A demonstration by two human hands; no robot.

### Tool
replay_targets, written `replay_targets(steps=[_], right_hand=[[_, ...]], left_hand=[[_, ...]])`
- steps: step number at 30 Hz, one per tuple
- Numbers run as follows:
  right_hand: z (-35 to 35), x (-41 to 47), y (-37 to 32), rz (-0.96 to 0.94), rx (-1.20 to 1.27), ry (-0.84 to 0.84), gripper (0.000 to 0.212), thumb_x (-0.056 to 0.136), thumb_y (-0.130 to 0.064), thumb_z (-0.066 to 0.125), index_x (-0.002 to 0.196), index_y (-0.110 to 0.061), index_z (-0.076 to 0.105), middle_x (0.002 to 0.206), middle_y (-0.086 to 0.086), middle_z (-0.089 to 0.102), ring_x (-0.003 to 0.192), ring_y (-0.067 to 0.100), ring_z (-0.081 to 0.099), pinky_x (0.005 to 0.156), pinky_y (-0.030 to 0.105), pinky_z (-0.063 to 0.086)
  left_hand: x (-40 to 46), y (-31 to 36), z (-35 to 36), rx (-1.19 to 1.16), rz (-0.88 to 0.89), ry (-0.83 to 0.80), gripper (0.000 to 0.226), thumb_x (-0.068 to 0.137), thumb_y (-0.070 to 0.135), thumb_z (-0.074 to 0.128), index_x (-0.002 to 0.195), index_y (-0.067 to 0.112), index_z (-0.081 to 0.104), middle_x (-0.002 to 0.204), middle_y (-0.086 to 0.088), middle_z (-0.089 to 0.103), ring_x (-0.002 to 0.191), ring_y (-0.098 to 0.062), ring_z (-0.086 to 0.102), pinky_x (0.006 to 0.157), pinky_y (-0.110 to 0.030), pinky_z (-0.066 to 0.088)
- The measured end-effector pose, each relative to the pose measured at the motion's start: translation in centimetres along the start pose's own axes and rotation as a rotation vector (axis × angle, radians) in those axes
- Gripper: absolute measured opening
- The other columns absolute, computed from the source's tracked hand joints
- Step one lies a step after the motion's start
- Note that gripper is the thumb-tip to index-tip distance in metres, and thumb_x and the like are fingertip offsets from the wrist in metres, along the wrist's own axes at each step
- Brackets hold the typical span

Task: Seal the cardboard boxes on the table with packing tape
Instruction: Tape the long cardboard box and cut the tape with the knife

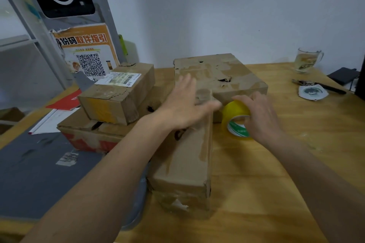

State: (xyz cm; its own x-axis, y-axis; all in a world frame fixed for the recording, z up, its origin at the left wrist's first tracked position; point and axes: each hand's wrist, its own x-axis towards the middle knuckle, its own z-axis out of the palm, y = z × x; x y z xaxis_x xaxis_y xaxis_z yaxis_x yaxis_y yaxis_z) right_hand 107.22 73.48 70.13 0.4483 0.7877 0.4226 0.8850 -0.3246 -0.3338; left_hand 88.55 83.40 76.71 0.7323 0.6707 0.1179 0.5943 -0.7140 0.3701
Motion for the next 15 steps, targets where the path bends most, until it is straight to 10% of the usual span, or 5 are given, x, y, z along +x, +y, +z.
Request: replay_targets(steps=[2, 5, 12, 15], right_hand=[[0.2, -0.1, -0.1, -0.011, -0.003, -0.003, 0.065, 0.080, 0.007, 0.061, 0.135, -0.025, 0.052, 0.097, 0.000, 0.032, 0.091, 0.015, 0.029, 0.073, 0.027, 0.027], [0.4, -0.3, -0.3, -0.012, 0.003, -0.002, 0.066, 0.079, 0.009, 0.060, 0.135, -0.025, 0.052, 0.098, 0.000, 0.033, 0.096, 0.021, 0.035, 0.072, 0.027, 0.027], [0.5, -0.5, -0.3, -0.034, 0.018, 0.005, 0.065, 0.080, 0.010, 0.059, 0.135, -0.025, 0.052, 0.099, 0.000, 0.036, 0.095, 0.020, 0.036, 0.072, 0.028, 0.030], [0.4, -0.5, 0.1, -0.015, 0.039, 0.016, 0.064, 0.080, 0.009, 0.060, 0.134, -0.024, 0.052, 0.099, 0.000, 0.036, 0.092, 0.017, 0.032, 0.072, 0.028, 0.030]], left_hand=[[0.1, 0.9, 1.2, 0.187, -0.101, -0.251, 0.121, 0.078, 0.088, 0.035, 0.157, 0.006, -0.005, 0.165, -0.011, -0.012, 0.152, -0.027, -0.010, 0.123, -0.043, 0.001], [1.0, 1.3, 2.0, 0.278, -0.192, -0.257, 0.104, 0.091, 0.072, 0.034, 0.155, 0.004, -0.011, 0.163, -0.019, -0.016, 0.151, -0.034, -0.015, 0.124, -0.046, 0.000], [1.0, 2.1, 1.4, 0.169, 0.264, -0.340, 0.054, 0.103, 0.011, 0.031, 0.156, 0.023, 0.028, 0.167, 0.006, 0.000, 0.152, -0.013, -0.012, 0.124, -0.042, -0.002], [0.8, 1.9, 1.6, 0.077, 0.222, -0.261, 0.066, 0.100, 0.011, 0.039, 0.159, 0.024, 0.012, 0.167, 0.006, -0.002, 0.152, -0.012, -0.009, 0.125, -0.039, 0.000]])
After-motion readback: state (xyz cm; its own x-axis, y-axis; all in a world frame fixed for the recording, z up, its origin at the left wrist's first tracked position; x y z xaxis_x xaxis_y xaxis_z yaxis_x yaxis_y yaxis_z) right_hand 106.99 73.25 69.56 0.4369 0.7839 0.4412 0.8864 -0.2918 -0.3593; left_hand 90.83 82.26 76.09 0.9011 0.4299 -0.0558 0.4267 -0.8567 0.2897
